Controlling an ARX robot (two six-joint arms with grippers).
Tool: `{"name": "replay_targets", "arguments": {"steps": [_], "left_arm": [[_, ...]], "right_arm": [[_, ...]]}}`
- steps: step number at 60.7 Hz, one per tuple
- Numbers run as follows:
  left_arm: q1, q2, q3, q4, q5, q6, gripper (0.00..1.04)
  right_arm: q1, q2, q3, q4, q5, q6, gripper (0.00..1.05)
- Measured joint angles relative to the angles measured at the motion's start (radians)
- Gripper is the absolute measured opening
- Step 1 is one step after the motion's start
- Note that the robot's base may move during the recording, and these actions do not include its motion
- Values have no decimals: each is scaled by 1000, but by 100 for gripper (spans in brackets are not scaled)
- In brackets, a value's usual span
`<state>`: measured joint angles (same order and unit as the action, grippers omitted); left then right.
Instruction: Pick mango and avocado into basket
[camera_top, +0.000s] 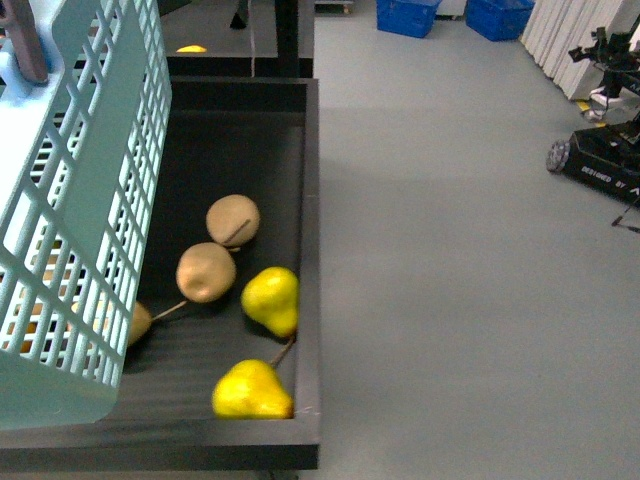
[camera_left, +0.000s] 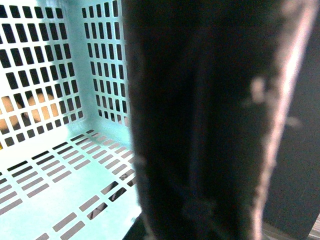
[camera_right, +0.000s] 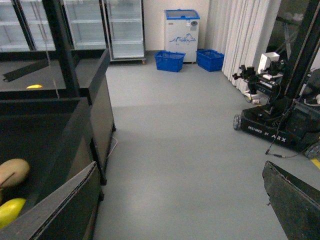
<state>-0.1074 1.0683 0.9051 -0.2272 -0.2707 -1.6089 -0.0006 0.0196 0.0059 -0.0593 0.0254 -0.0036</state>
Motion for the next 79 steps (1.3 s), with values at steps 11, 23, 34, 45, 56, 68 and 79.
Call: {"name": "replay_targets", "arguments": {"steps": [11,23,34,45,56,68,79], "left_arm": [[1,1,-1,0,-6,1,6],[0,0,-1,-1,1,0,6],[1,1,0,-1,-4,0,6],[1,0,0,-1,-2,0,6],[0,0,0,-1,0,0,6],[0,0,0,-1,-5,1,6],[0,1,0,-1,-1,0,6]], "right_arm": [[0,0,2,-2,2,1,97],[0,0,0,-4,0,0,97],[0,0,0,-5,-1,0,97],[0,1,0,-8,-1,0,97],[0,0,0,-11,-1,0,97],[0,1,0,-12,0,0,97],[0,0,0,-13,0,0,97]]}}
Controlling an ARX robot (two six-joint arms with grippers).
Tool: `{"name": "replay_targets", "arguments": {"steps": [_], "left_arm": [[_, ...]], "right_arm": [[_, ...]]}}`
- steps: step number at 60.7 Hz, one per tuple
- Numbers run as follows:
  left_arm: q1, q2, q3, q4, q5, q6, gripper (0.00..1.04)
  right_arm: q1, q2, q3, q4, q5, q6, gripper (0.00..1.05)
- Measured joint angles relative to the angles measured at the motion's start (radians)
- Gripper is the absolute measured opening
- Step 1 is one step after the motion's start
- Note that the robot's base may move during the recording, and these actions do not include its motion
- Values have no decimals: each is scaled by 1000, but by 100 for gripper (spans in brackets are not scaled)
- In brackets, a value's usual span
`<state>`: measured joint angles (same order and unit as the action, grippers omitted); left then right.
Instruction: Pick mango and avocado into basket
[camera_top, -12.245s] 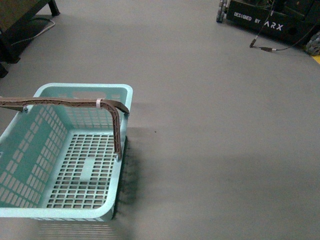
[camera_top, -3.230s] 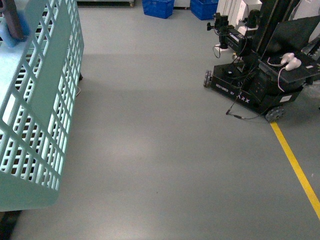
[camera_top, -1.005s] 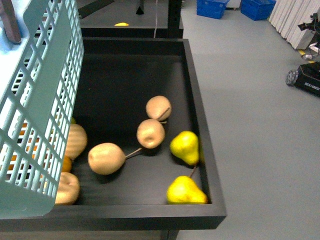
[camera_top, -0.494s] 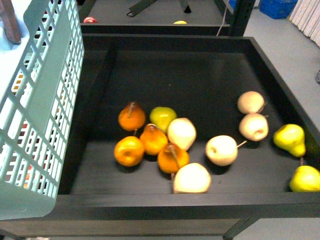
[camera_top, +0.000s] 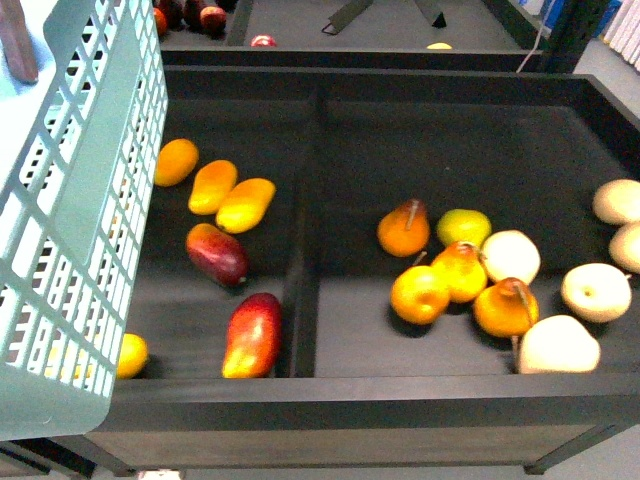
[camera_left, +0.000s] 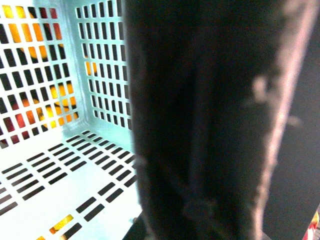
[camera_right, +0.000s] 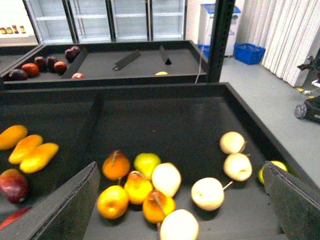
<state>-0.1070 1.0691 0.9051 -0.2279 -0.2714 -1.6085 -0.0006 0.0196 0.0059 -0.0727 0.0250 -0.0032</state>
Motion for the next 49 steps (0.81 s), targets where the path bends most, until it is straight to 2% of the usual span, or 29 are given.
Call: {"name": "replay_targets", "arguments": {"steps": [49], "left_arm": [[0,-4,0,0,-6,5,6]], "right_arm": [[0,0,0,-11,-2,0,97]]}}
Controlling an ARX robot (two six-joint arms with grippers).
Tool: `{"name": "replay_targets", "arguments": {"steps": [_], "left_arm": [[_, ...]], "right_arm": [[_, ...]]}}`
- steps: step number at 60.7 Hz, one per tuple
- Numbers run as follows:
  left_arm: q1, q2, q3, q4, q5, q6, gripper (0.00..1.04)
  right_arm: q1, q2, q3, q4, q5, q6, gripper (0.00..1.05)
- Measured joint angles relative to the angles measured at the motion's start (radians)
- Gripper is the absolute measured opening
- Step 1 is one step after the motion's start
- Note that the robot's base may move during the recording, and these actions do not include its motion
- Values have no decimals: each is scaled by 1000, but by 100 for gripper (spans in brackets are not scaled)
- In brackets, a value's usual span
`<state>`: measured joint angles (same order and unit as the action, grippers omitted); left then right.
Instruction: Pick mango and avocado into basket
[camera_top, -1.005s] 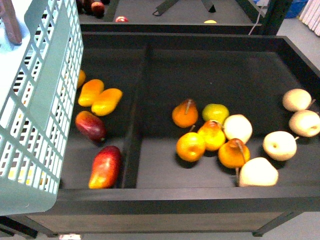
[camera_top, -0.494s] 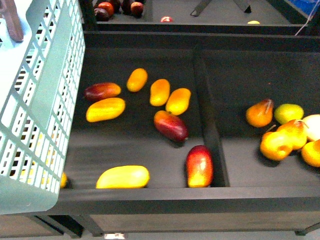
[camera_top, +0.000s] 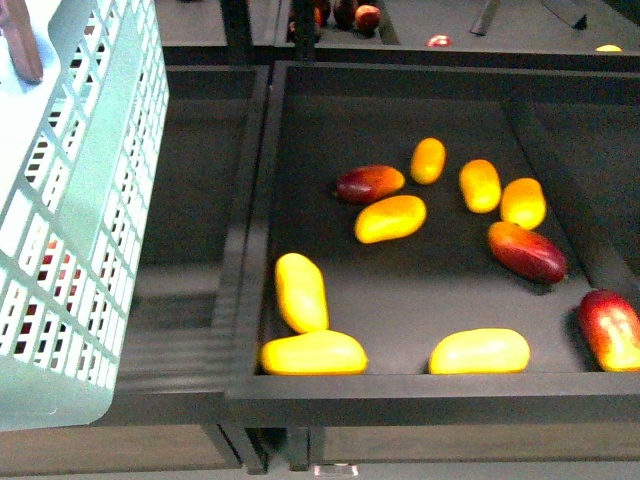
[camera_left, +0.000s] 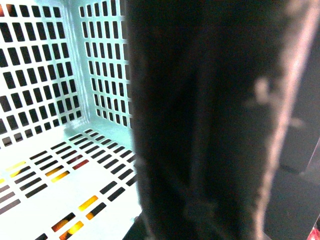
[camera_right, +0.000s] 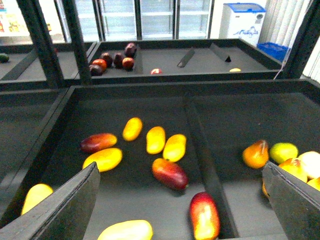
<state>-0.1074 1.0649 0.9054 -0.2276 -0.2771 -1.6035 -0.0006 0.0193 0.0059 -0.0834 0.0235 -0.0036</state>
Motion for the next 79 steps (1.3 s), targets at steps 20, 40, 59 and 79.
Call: {"name": "replay_targets", "arguments": {"steps": [20,40,59,79], "left_arm": [[7,0,0,0,-5,11,6],[1,1,0,0,4,-3,6],[1,1,0,0,0,-2,6],[-6,87,-28,231,102,1257,6]], "right_arm": [[-1,1,1,0,-11,0,97],[-1,1,1,0,-13,0,97],[-1,1,1,0,-14,0,97],[-1,1,1,0,-14,0,97]]}}
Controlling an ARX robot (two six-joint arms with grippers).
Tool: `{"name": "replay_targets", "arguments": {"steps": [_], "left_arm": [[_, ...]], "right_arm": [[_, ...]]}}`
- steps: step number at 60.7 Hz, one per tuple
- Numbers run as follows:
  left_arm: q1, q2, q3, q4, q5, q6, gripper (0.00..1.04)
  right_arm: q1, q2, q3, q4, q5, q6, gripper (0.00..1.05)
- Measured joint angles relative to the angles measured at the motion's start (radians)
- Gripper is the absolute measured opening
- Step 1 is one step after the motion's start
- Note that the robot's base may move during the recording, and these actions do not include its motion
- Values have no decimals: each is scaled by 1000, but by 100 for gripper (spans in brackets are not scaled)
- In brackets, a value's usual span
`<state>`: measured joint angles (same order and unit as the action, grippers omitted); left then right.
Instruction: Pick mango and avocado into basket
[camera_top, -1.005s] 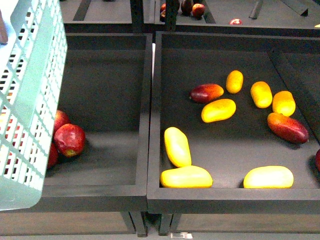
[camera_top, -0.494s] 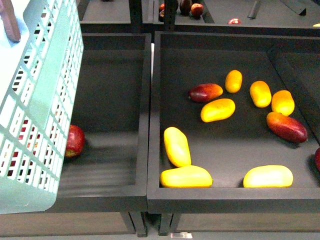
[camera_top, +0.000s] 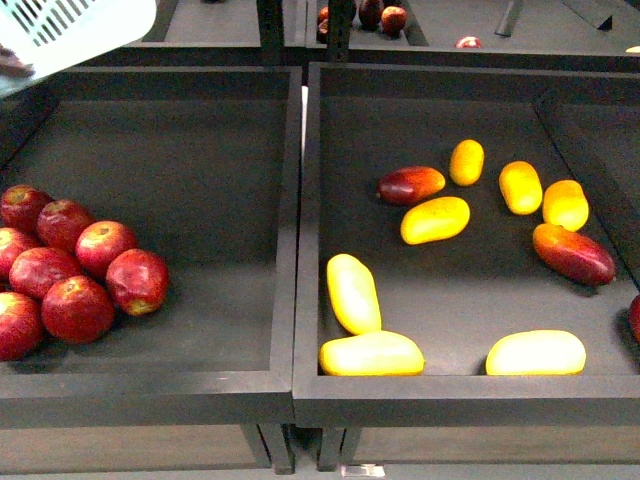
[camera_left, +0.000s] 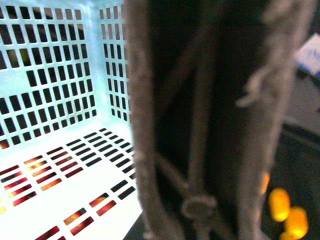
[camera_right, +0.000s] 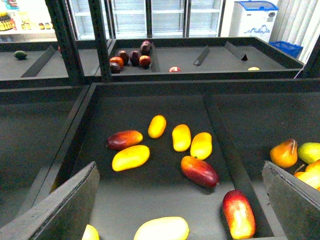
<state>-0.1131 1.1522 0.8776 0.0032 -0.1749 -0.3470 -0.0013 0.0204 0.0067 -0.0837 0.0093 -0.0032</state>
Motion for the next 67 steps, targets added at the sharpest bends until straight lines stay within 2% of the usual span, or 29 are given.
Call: {"name": "replay_targets", "arguments": {"steps": [6,12,23,29,43,55,67], "left_arm": [[-21,60,72,-66,107,73,6],[-45,144,143,-153,214,53,6],[-115,286,219,-190,452,-19,6],[-147,323,242,-185,540,-77,6],[-188,365,274,-174,575,-107,6],[-186,369,274,-180,533,-82,6],[-187,369,274,-180,535,-72,6]], "right_arm": [[0,0,0,0,-2,0,97],[0,0,0,0,-2,0,97],[0,0,0,0,-3,0,97],[0,0,0,0,-3,0,97],[0,0,0,0,-3,0,97],[0,0,0,0,-3,0,97],[0,0,0,0,-3,0,97]]}}
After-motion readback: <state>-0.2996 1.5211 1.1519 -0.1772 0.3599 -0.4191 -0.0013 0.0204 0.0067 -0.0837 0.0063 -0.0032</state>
